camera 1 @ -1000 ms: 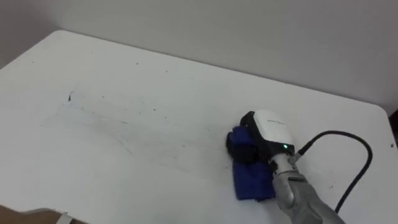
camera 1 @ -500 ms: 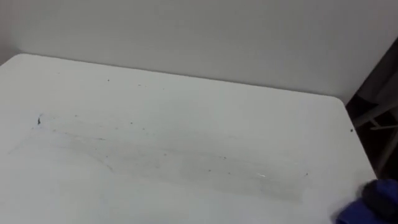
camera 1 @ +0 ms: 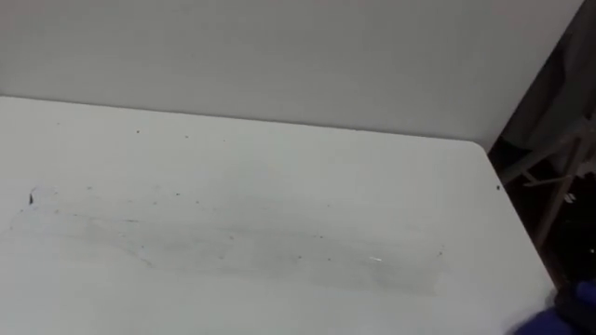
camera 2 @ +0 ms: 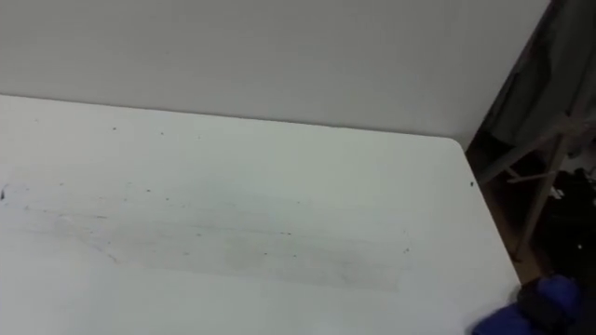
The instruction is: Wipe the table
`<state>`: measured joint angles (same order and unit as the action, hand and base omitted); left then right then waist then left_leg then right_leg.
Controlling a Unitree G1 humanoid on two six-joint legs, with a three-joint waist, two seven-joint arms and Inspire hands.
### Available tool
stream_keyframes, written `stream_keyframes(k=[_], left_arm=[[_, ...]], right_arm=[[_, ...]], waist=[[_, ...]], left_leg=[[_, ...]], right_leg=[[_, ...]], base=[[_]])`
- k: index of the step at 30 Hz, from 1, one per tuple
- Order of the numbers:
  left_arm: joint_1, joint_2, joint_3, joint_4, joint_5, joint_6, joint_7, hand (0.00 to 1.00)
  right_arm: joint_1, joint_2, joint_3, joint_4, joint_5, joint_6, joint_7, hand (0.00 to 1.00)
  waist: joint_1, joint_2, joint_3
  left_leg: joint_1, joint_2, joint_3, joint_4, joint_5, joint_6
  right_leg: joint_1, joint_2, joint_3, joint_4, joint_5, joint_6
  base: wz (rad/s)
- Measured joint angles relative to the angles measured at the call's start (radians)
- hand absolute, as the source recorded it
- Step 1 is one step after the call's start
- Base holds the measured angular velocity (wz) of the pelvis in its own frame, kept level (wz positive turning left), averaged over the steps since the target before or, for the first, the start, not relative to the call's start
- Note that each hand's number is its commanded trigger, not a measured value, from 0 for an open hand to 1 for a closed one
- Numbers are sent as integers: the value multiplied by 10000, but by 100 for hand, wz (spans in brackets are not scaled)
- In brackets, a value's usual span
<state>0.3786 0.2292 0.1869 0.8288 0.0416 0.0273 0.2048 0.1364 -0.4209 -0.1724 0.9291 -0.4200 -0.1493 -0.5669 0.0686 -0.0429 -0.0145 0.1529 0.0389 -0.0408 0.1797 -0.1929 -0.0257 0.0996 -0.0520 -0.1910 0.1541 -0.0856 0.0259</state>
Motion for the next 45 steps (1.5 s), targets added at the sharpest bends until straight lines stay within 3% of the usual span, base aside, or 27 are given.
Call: stream_keyframes(k=[3, 8, 12, 15, 17, 20, 22, 25, 26, 27, 29, 30, 31, 32, 45], left_arm=[[-22, 2, -55, 386, -116, -131, 9, 0], [38, 10, -162, 693, -110, -165, 18, 0], [-17, 20, -372, 737, -161, -202, 47, 0], [-184, -7, -815, 724, -340, -326, 16, 0], [-449, -27, -883, 708, -503, -385, 3, 0], [-661, -9, -1032, 668, -706, -613, -22, 0], [-745, 24, -1168, 668, -956, -693, -133, 0], [-676, 27, -1291, 669, -1163, -717, -218, 0], [-643, 26, -1337, 668, -1253, -716, -253, 0], [-544, 27, -1338, 668, -1277, -714, -353, 0], [-370, 23, -1337, 668, -1276, -705, -427, 0], [-293, 23, -1337, 668, -1276, -701, -428, 0], [-269, 22, -1337, 668, -1275, -701, -428, 0], [-233, 14, -1337, 663, -1275, -700, -428, 0], [-388, 11, -1333, 68, -1501, -715, -433, 0]], right_arm=[[-52, 0, 41, -145, -199, 148, 5, 100], [-36, -1, 210, -491, -652, 385, -75, 100], [127, 225, 576, -1749, -1564, 847, 41, 100], [267, 291, 1245, -3238, -2439, 848, 365, 100], [248, 398, 1716, -4087, -2895, 790, 542, 100], [198, 599, 2408, -5093, -3360, 529, 795, 100], [192, 666, 2881, -5547, -3374, 493, 884, 100], [191, 692, 3450, -5861, -3486, 439, 1219, 100], [192, 694, 3570, -5883, -3479, 410, 1352, 91], [192, 694, 3664, -5885, -3470, 411, 1463, 64], [192, 699, 3762, -5885, -3466, 411, 1606, 56], [191, 700, 3820, -5885, -3470, 410, 1680, 46], [190, 700, 3849, -5886, -3470, 409, 1713, 16], [190, 709, 3866, -5885, -3474, 400, 1795, 0], [196, 737, 3861, -5882, -3248, 390, 1891, 0]], waist=[[3, 14, 14], [41, -5, 104], [83, -36, 163], [132, 59, 190], [215, 154, 306], [342, 150, 338], [488, 179, 341], [628, 182, 268], [685, 169, 218], [730, 173, 192], [749, 156, 177], [767, 132, 160], [772, 125, 156], [773, 117, 153], [644, 111, 191]], left_leg=[[50, 2, 69, -25, -1, 1], [96, 3, 136, -58, -7, 12], [35, 17, 268, -85, -7, 9], [-64, 25, 441, -173, 2, 2], [-70, 34, 528, -209, 5, 3], [-210, 34, 572, -253, 48, 35], [-224, 33, 607, -265, 64, 55], [-198, 33, 607, -269, 68, 56], [-188, 33, 604, -269, 67, 54], [-178, 33, 596, -268, 61, 45], [-134, 33, 578, -267, 52, 29], [-122, 33, 575, -266, 43, 13], [-116, 33, 575, -266, 40, 7], [-101, 33, 571, -267, 39, 5], [-117, 33, 580, -268, 37, 4]], right_leg=[[2, 2, 40, 17, 0, 0], [-12, 21, 154, 32, -1, -2], [-231, 26, 231, 176, -32, -37], [-486, 43, 392, 253, -26, -47], [-549, 81, 537, 322, -17, -50], [-719, 85, 588, 326, 29, -86], [-759, 84, 590, 332, 64, -130], [-725, 83, 584, 328, 63, -124], [-712, 83, 585, 324, 54, -110], [-693, 83, 584, 319, 31, -74], [-644, 84, 585, 320, 24, -64], [-636, 84, 585, 331, 22, -61], [-631, 84, 586, 333, 21, -59], [-611, 85, 587, 330, 17, -54], [-643, 83, 595, 329, 15, -51]], base=[[-5], [-5], [-9], [-20], [-14], [-5], [-3], [0], [0], [0], [2], [0], [0], [0], [0]])
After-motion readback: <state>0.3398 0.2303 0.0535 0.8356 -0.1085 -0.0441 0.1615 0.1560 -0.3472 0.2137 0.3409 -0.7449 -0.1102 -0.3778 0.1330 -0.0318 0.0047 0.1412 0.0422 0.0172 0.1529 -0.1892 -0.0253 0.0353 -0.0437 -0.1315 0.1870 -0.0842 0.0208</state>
